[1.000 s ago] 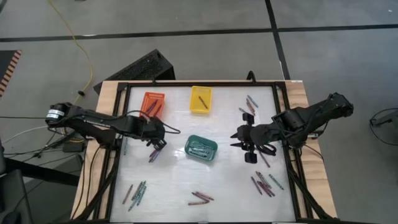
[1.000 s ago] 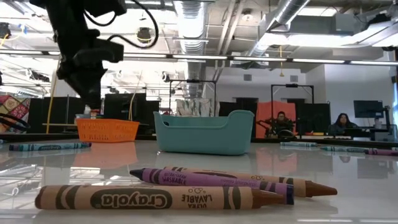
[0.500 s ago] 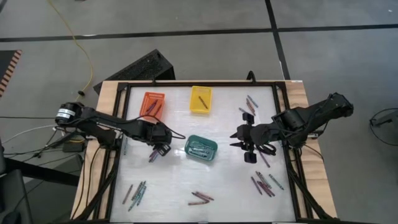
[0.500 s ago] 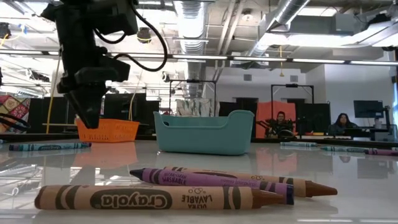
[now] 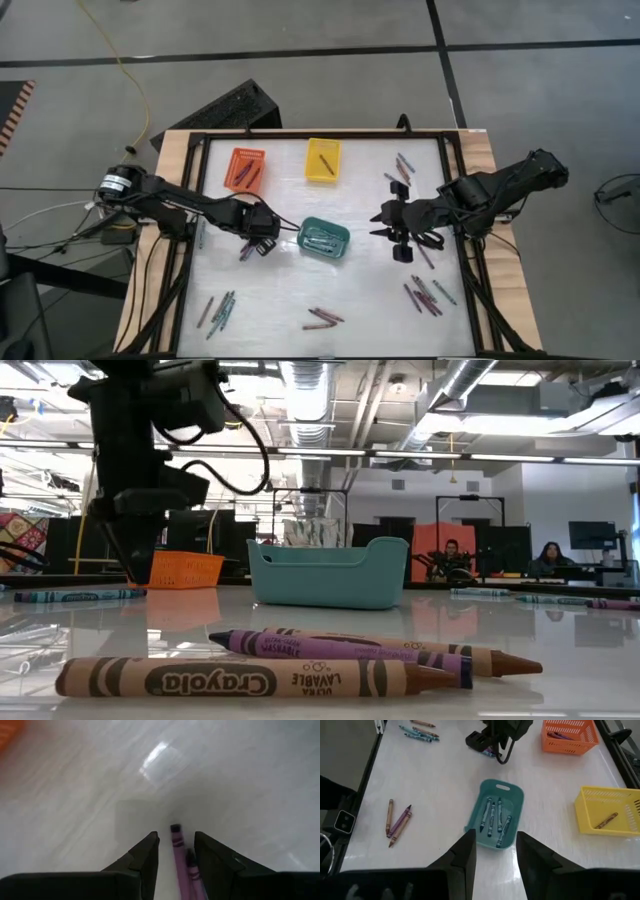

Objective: Sort crayons
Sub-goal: Put the violet crayon into the orange bin

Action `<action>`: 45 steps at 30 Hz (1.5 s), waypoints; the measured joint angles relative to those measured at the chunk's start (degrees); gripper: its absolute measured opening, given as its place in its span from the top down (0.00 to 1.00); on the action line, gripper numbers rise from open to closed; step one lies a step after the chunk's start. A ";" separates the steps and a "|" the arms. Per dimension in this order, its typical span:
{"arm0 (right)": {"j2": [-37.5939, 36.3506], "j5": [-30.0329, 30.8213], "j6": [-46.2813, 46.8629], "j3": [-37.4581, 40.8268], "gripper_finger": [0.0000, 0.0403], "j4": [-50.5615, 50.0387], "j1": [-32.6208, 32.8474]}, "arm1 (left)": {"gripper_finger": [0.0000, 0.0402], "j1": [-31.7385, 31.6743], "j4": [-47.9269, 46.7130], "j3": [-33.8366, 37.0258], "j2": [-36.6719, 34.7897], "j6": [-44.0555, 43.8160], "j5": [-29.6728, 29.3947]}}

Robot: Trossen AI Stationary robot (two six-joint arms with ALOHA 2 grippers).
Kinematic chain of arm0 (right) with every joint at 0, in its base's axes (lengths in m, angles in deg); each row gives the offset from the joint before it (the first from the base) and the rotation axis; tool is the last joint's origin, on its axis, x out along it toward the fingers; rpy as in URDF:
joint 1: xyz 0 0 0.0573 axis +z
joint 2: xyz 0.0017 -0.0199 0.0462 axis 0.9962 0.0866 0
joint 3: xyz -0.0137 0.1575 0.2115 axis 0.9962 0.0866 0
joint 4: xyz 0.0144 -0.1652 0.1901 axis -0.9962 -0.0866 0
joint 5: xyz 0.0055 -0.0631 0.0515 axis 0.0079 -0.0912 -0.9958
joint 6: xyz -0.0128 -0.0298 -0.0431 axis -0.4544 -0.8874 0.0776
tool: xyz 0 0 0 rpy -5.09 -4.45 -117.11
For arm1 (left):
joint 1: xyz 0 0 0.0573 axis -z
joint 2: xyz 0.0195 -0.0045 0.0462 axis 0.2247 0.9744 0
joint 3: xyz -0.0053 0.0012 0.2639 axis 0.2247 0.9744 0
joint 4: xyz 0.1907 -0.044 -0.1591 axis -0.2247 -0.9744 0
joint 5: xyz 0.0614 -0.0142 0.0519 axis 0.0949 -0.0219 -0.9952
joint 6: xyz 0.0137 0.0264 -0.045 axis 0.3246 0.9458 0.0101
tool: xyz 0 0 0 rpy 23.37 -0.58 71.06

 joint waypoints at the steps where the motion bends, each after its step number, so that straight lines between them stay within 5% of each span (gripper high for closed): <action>1: 0.00 0.01 0.14 -0.01 0.67 -0.05 -0.02 | 0.71 0.02 0.13 0.00 0.52 -0.02 -0.16; 8: 0.00 0.00 0.58 0.01 0.67 -0.49 0.37 | 0.74 0.00 0.76 -0.15 3.89 1.57 1.22; 18: 0.00 0.07 0.69 0.01 0.67 -0.50 0.35 | 0.98 -0.04 1.72 -0.04 3.32 4.07 1.48; 30: 0.00 0.22 0.76 0.01 0.67 -0.50 0.35 | 0.97 -1.64 2.02 -0.49 3.06 5.93 0.58; 45: 0.00 0.22 1.01 0.19 0.67 -0.70 0.35 | 0.97 -4.63 -8.76 -13.58 2.95 14.39 -8.89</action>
